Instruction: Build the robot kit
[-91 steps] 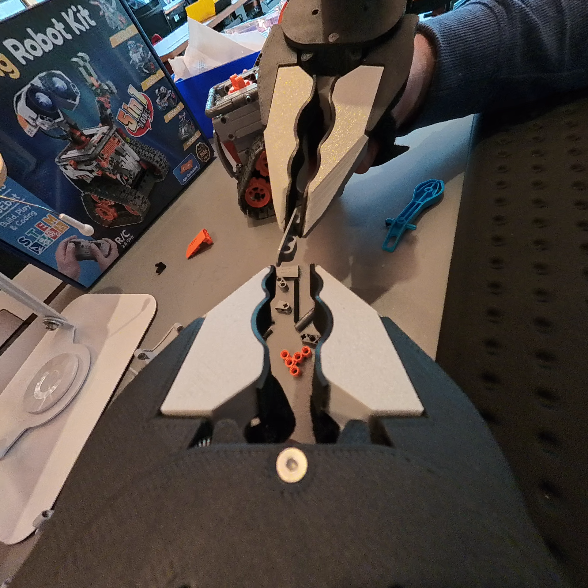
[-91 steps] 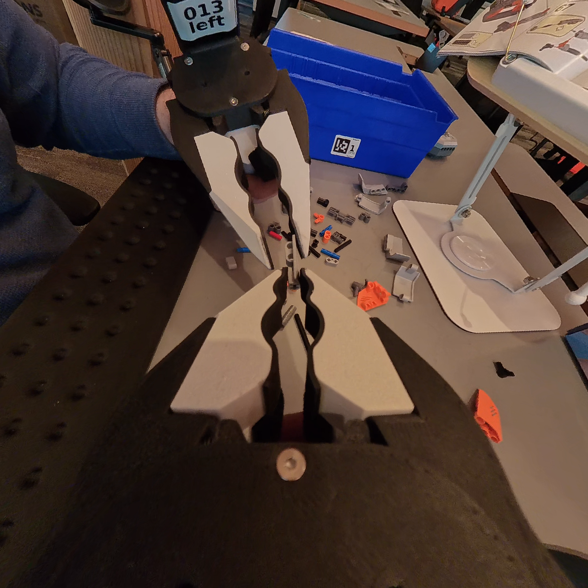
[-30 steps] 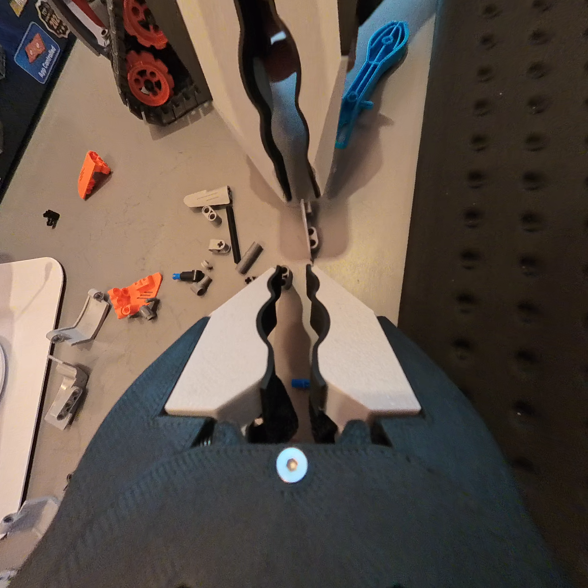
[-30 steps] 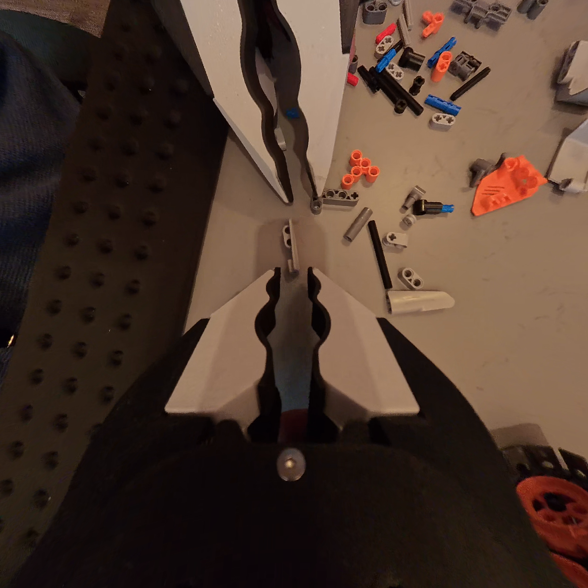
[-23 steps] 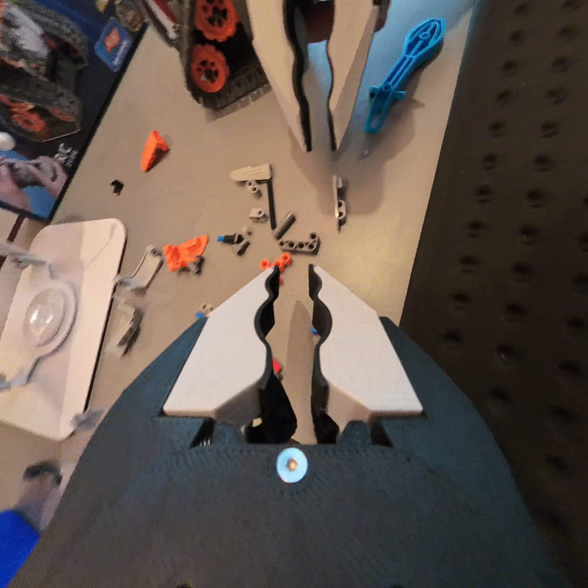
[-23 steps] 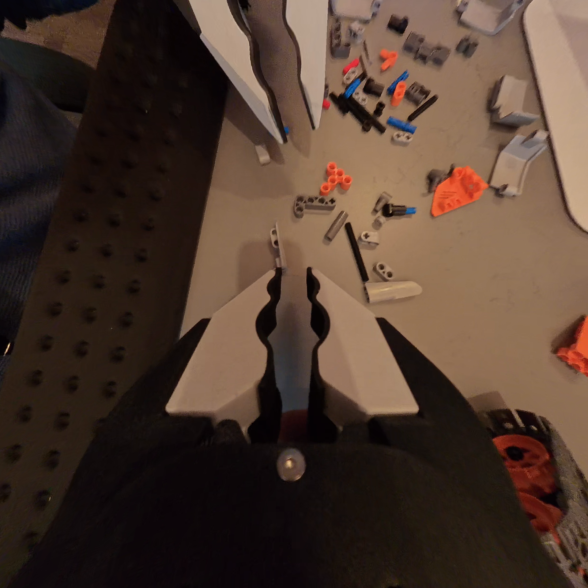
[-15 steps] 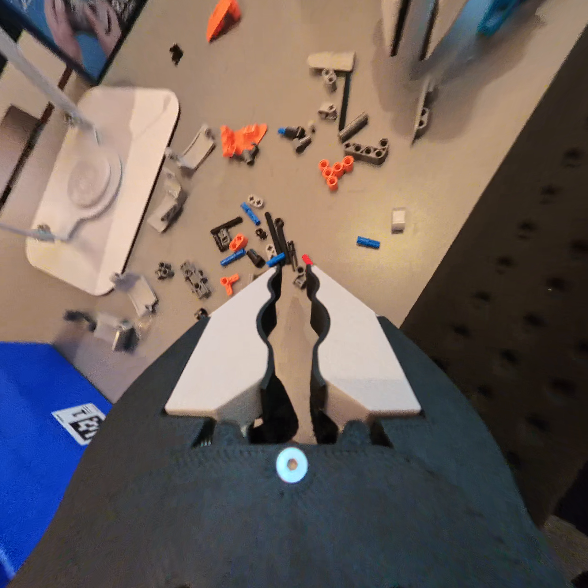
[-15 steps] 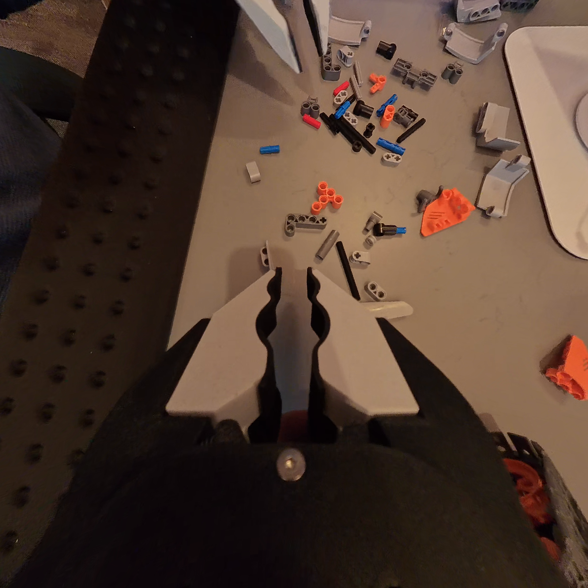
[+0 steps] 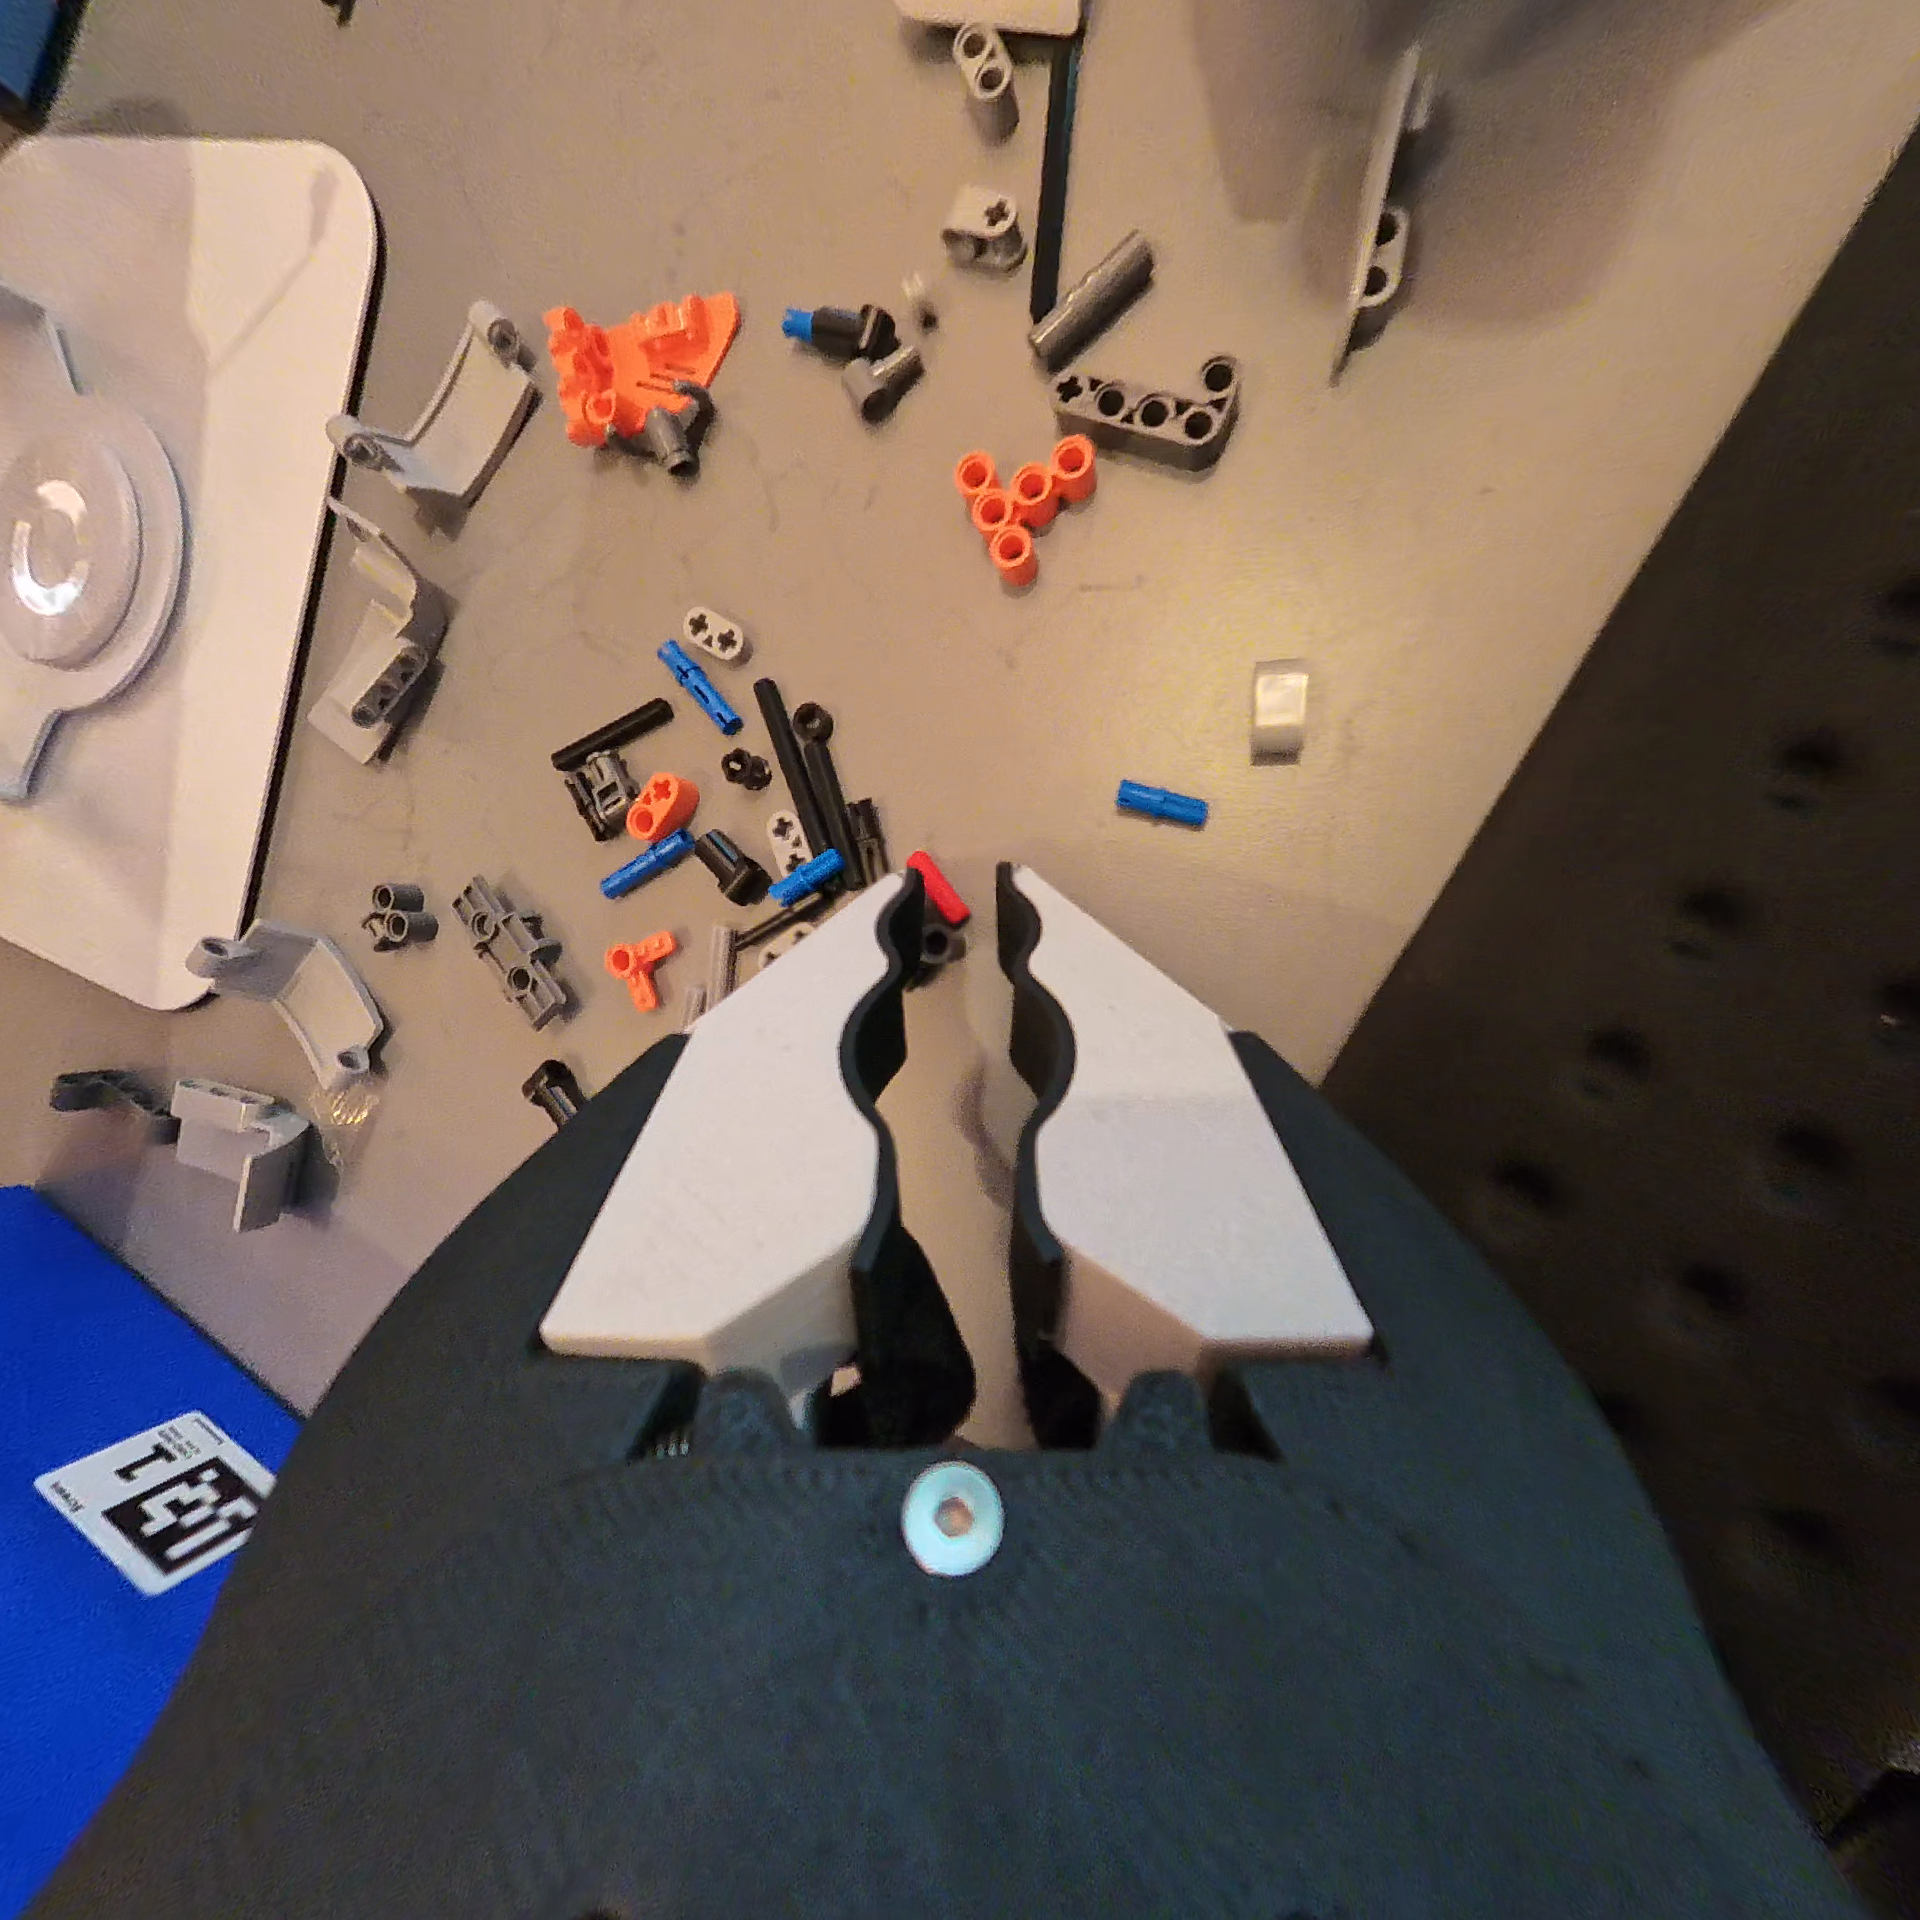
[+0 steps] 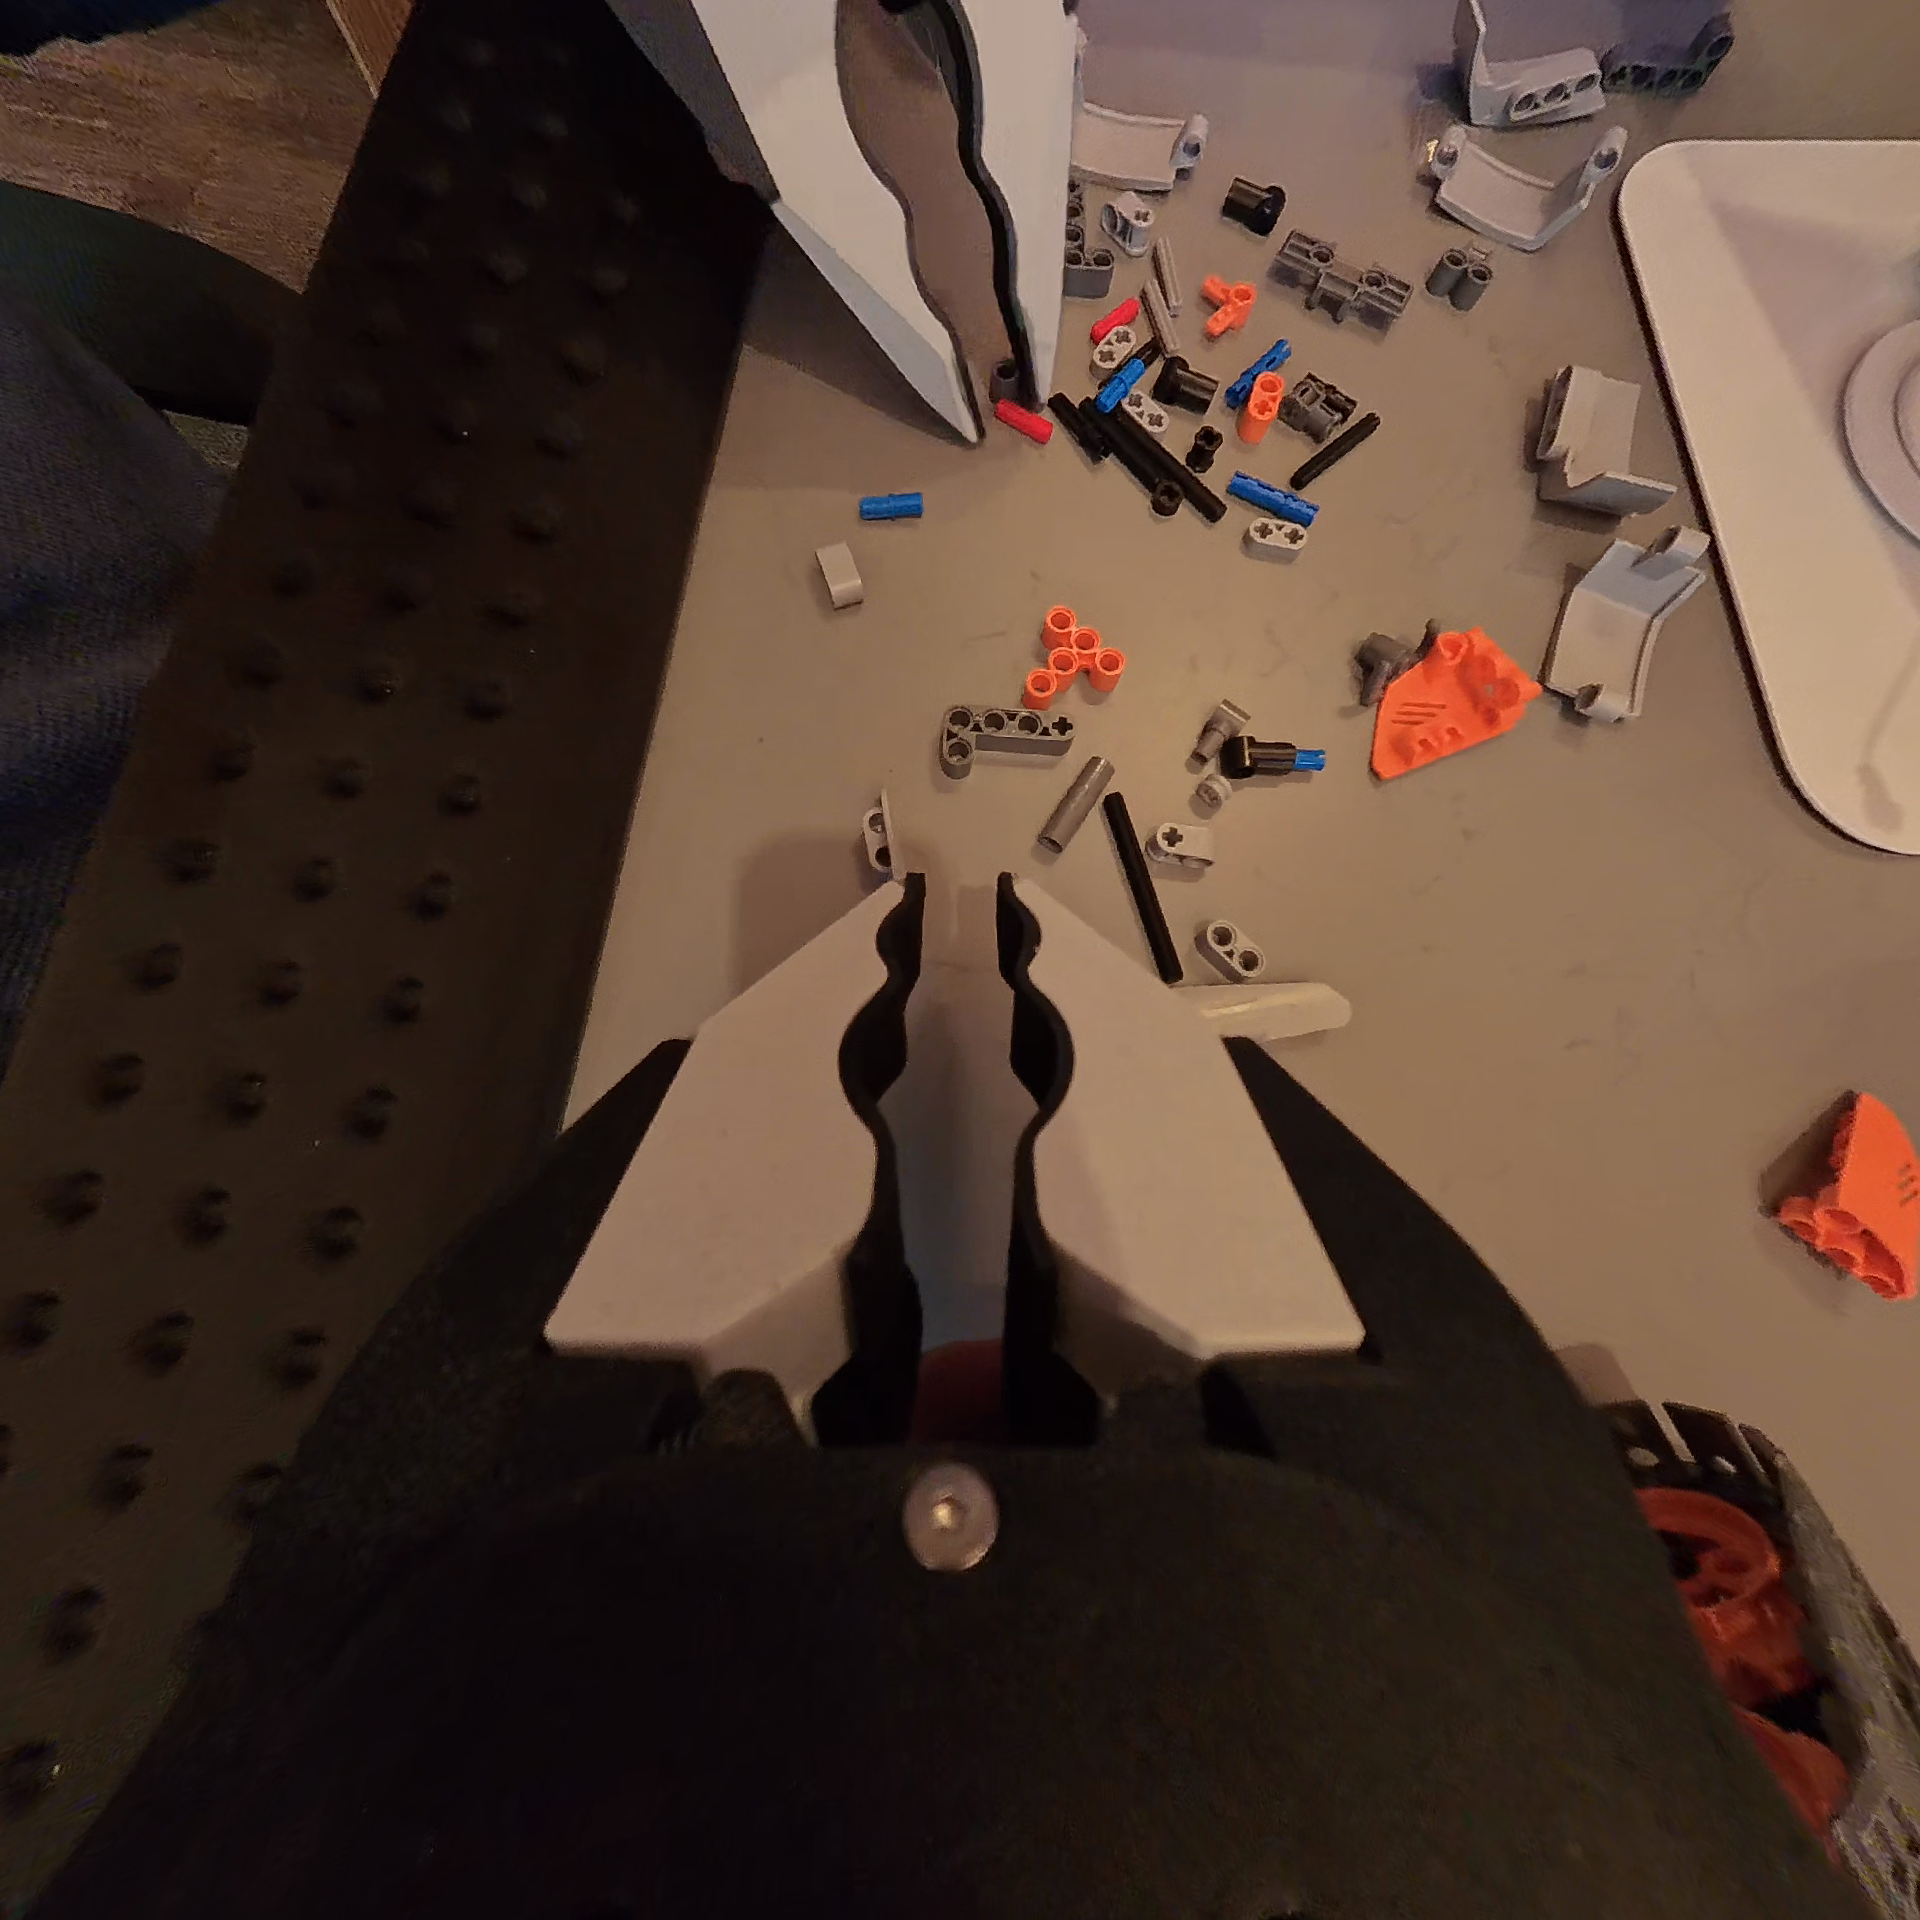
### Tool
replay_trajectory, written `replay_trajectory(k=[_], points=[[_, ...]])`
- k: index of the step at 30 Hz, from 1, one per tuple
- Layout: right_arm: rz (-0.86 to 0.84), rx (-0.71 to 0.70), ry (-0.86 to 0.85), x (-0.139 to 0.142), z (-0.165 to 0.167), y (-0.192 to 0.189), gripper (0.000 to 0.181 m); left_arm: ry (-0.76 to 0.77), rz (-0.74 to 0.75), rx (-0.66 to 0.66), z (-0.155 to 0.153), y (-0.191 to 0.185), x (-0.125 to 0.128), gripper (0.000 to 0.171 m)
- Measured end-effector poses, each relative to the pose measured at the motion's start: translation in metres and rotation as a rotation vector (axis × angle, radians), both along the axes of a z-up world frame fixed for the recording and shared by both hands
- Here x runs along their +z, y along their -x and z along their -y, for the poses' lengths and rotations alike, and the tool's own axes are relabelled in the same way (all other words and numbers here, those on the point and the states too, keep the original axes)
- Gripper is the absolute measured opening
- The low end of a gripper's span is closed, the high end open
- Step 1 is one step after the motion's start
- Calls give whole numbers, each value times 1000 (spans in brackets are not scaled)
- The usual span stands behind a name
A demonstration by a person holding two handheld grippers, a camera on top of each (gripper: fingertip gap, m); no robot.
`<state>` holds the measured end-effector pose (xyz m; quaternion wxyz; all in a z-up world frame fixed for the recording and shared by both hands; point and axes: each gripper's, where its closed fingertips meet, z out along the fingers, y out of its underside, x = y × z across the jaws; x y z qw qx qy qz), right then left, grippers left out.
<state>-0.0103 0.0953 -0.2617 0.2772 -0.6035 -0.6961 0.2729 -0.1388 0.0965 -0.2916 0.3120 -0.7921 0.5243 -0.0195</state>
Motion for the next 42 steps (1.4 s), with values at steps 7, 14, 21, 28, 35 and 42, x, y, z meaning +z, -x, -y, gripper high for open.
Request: replay_trajectory(k=[7, 14, 21, 28, 35, 42], points=[[-11, 5, 18, 0, 1, 1, 11, 28, 28, 54, -4, 3, -3, 2], [-129, 3, 33, 17, 3, 18, 11, -63, 103, -38, -7, -13, 5, 1], [-404, -93, 267, 58, -5, 41, 12, -502, 140, -203, -12, -54, 69, 1], [-468, -106, 341, 65, -6, 42, 11, -666, 104, -299, -8, -82, 87, 1], [-512, -76, 435, 73, -3, 40, 1, -763, 97, -355, -4, -98, 97, 1], [-535, -59, 375, 82, -2, 35, 0, -805, 131, -370, -2, -103, 106, 1]])
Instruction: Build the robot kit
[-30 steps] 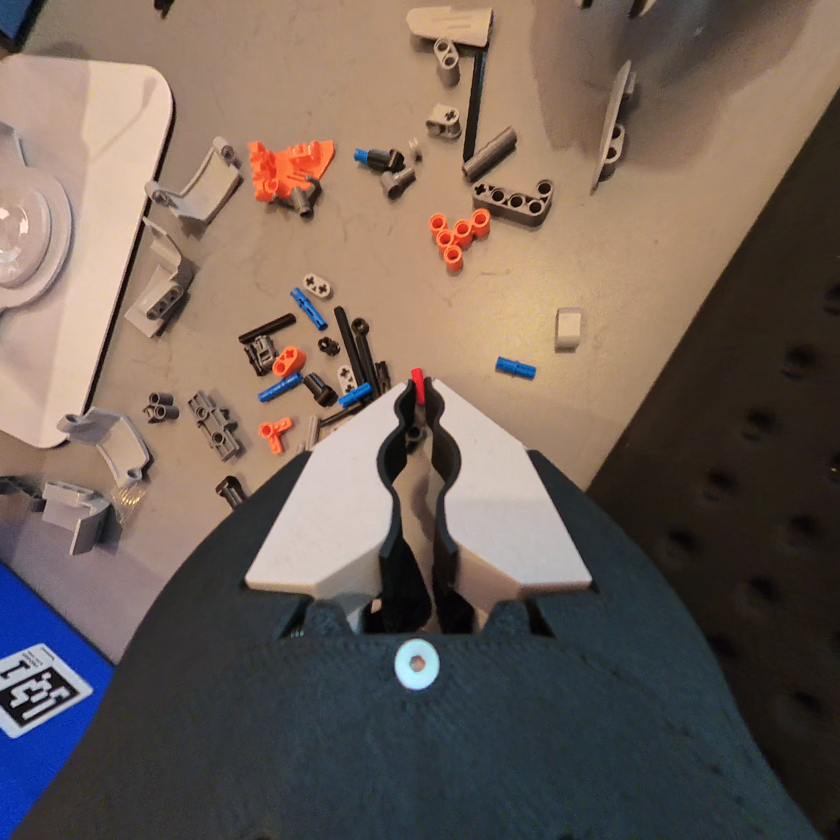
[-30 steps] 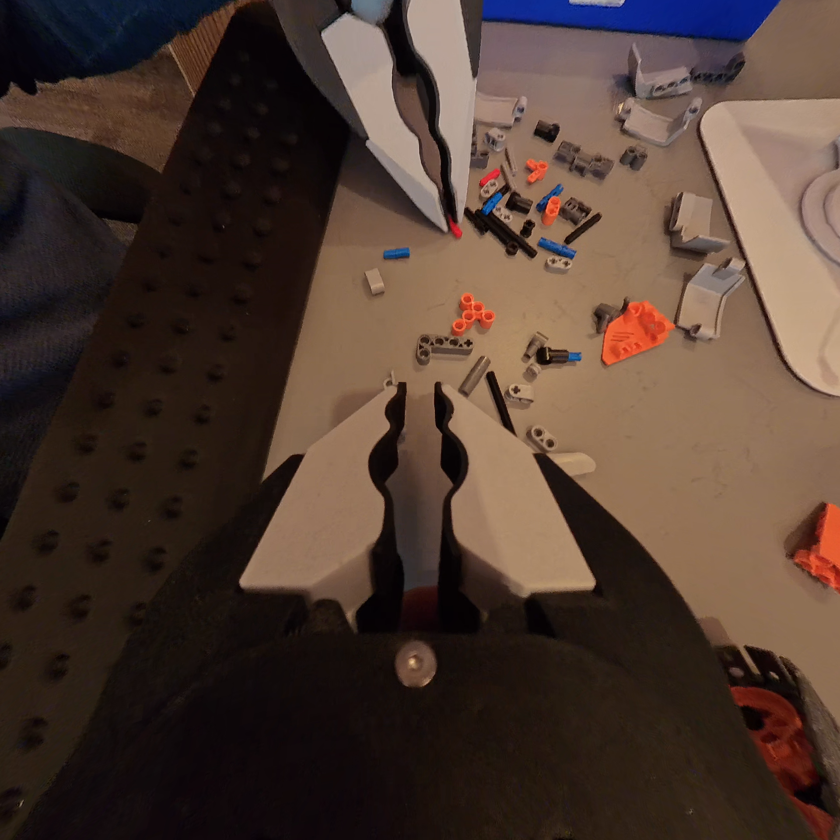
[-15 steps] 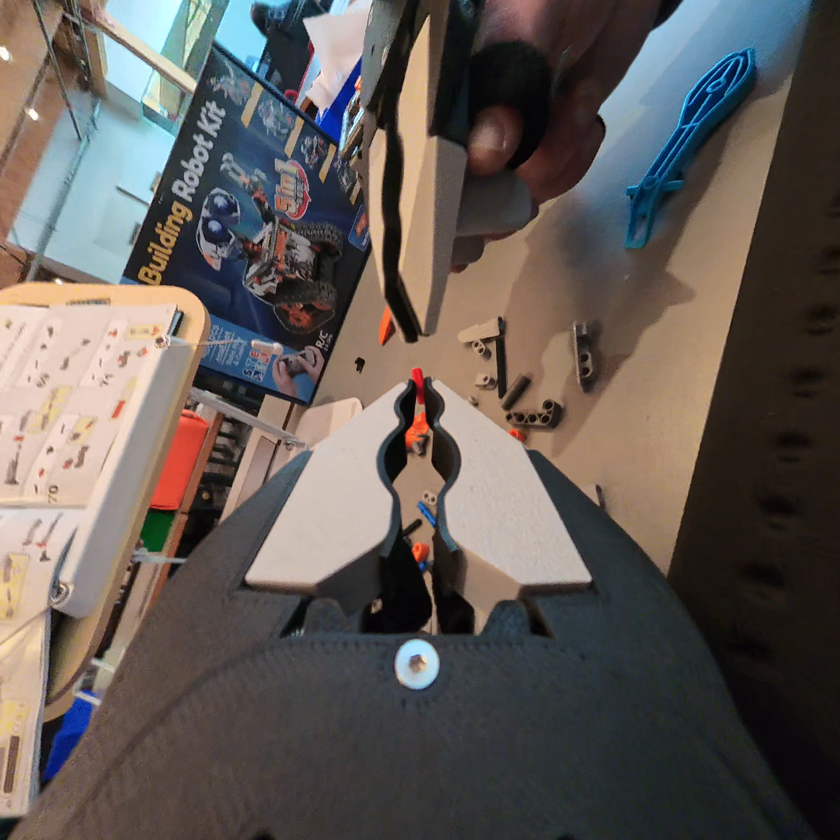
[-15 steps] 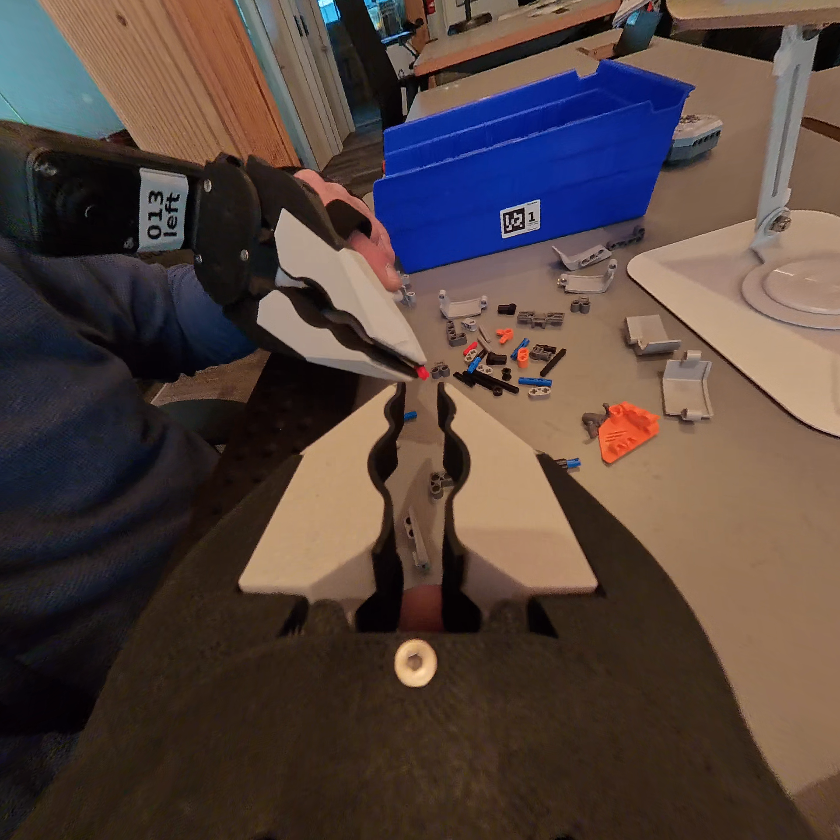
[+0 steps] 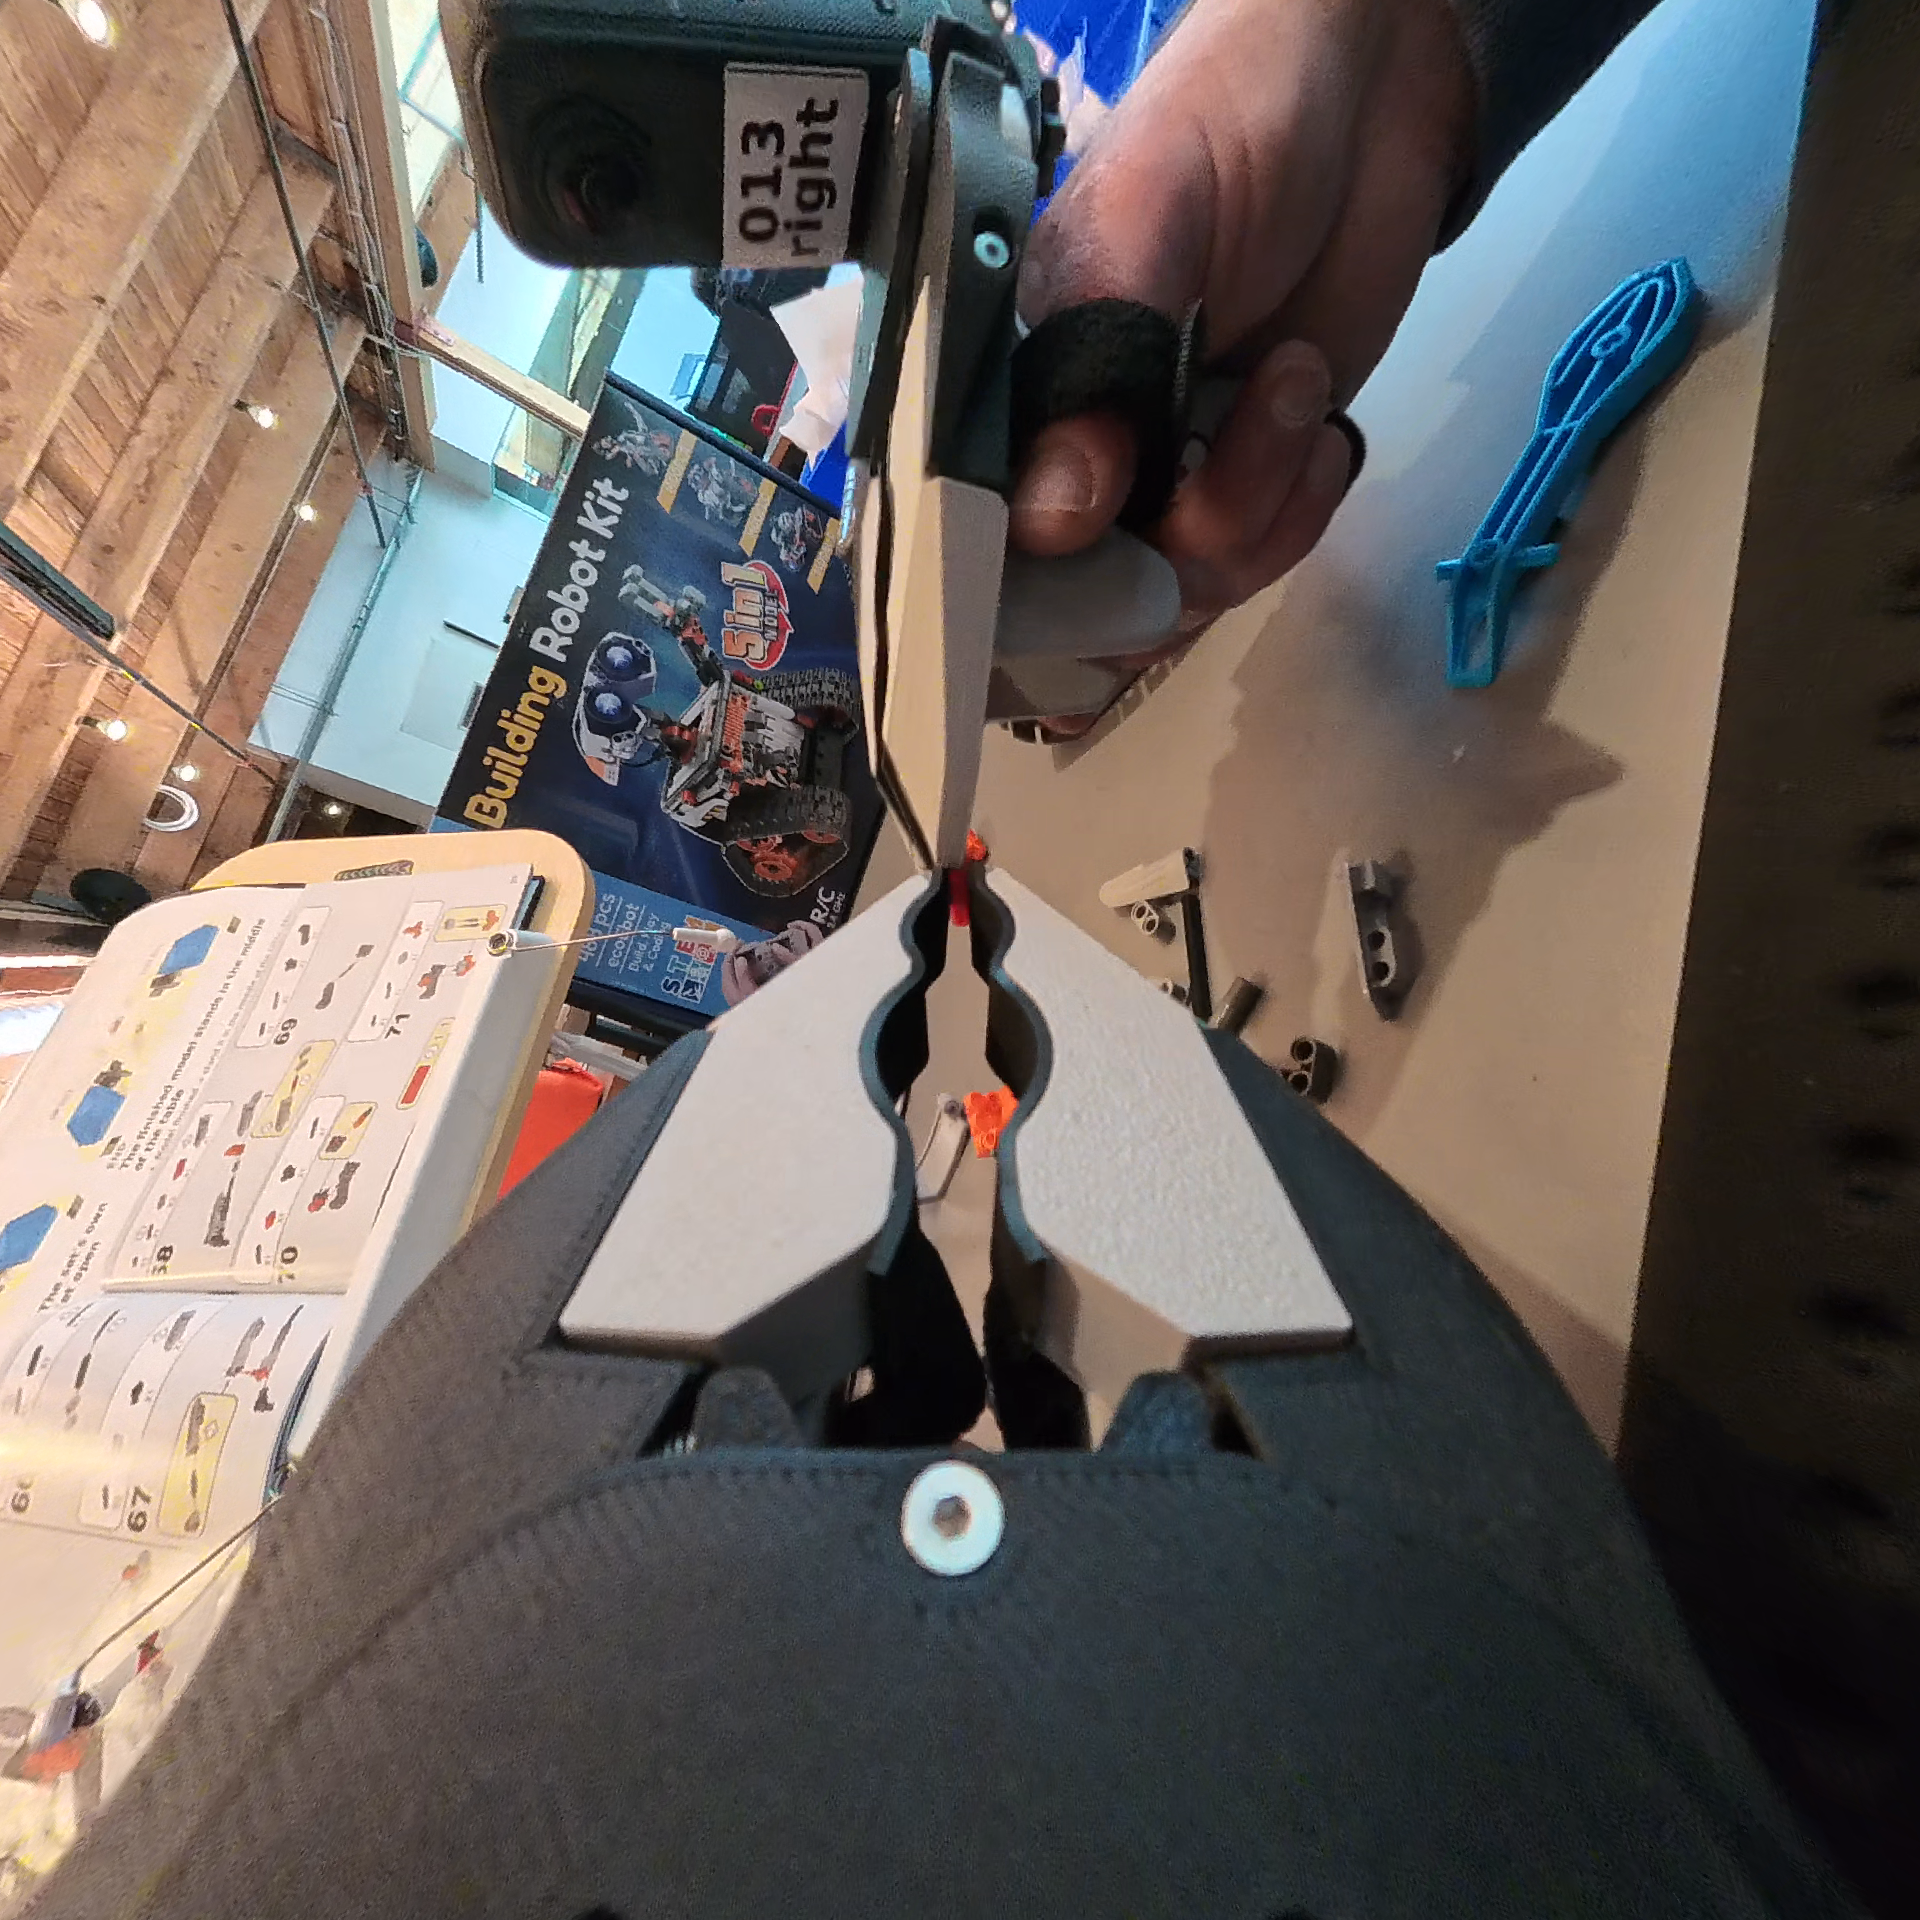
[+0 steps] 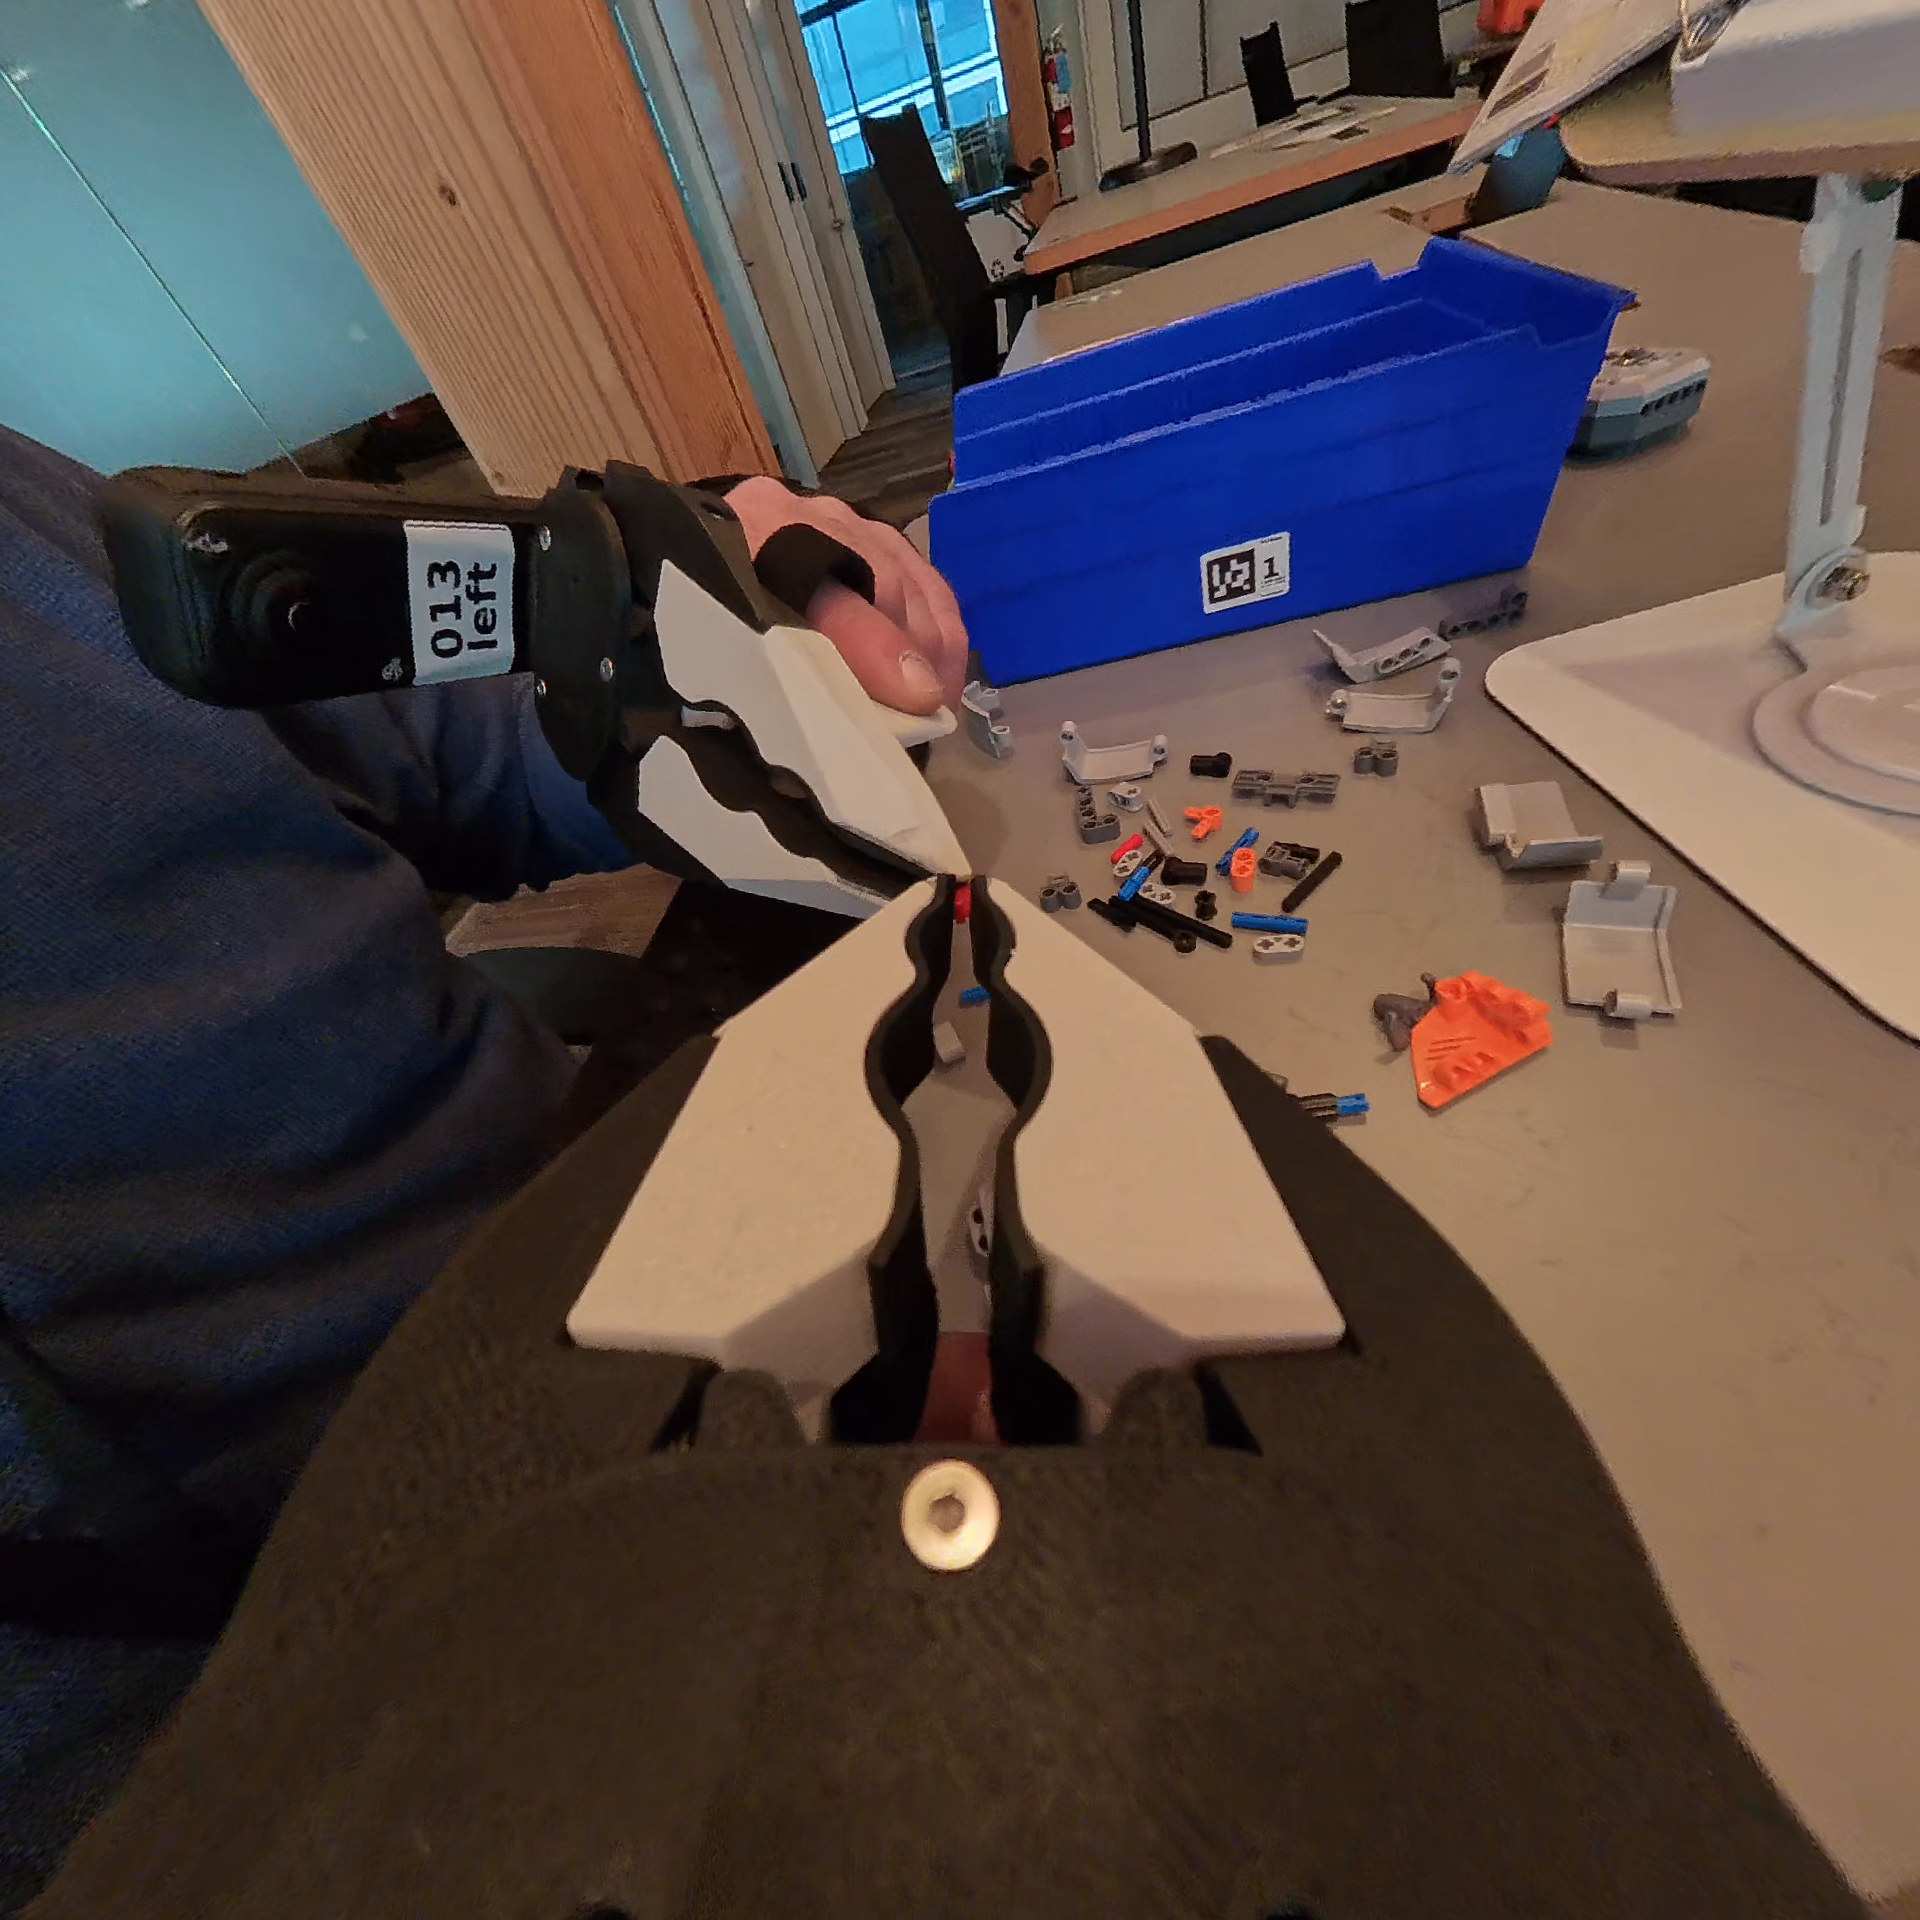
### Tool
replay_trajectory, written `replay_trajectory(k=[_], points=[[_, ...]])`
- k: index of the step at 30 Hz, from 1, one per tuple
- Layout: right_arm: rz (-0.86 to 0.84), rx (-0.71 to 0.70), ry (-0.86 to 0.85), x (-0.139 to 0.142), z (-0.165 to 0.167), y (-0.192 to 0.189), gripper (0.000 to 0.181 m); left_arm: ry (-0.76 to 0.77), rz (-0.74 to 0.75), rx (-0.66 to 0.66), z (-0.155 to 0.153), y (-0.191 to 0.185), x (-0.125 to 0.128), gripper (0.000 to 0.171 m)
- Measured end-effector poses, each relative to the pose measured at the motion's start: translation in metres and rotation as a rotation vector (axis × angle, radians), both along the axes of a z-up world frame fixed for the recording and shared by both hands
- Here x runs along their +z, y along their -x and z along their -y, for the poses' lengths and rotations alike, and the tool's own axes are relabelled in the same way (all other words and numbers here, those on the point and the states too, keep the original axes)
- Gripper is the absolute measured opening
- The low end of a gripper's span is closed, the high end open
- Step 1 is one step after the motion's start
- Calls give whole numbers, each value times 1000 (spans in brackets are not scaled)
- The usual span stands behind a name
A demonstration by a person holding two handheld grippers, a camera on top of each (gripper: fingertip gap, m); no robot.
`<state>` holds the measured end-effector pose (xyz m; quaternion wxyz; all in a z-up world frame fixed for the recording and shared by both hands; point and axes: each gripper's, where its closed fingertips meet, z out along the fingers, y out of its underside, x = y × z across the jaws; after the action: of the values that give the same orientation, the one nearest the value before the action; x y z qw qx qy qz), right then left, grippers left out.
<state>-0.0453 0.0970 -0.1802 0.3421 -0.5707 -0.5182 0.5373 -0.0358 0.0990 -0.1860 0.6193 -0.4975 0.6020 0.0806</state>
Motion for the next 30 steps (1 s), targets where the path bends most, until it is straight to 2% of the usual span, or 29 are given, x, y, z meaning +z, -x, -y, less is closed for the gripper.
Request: replay_trajectory(k=[9, 14, 30], points=[[-5, 4, -57, 6, 3, -5, 0, 37, 80, -15, -1, -1, 9, 13], [-15, 2, -57, 9, 2, -7, 0, 39, 72, -23, -1, -4, 7, 2], [-1, -16, -112, 12, 4, -11, 0, 28, 84, -34, 1, -8, 10, 2]])
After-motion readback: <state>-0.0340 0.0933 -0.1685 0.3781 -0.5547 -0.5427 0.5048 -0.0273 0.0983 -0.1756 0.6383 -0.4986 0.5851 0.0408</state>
